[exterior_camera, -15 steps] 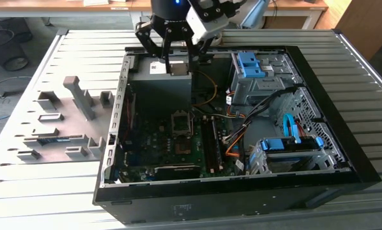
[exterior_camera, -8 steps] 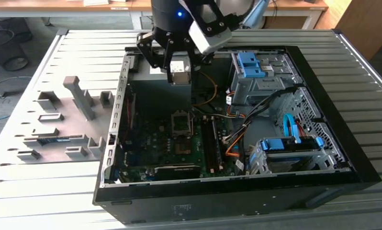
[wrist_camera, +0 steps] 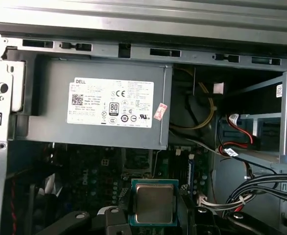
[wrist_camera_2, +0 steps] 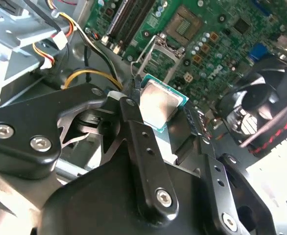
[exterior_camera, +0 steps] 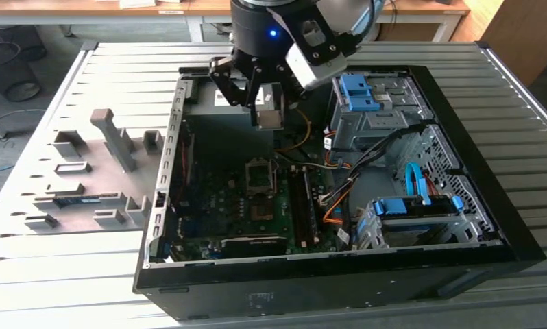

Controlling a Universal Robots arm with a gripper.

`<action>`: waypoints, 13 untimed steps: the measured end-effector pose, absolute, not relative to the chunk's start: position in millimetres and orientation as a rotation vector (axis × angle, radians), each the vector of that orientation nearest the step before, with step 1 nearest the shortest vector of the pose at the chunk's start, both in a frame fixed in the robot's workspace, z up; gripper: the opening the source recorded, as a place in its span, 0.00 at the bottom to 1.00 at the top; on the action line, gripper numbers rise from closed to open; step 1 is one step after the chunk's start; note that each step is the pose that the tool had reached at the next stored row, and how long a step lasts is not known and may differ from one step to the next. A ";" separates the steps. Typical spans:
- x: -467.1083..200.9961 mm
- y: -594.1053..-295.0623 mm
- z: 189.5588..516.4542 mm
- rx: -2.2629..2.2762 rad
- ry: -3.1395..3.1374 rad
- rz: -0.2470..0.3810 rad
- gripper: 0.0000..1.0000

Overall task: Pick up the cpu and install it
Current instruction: 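Pick up the cpu and move it towards the insertion slot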

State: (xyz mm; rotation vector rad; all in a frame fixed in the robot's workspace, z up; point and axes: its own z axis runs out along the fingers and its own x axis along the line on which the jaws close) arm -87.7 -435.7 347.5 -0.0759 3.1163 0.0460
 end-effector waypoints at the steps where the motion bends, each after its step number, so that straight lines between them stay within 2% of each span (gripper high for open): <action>1: -86.2 -436.1 346.7 -0.076 3.116 0.046 0.47; 13: -74.1 -438.8 337.6 -0.076 3.116 0.046 0.47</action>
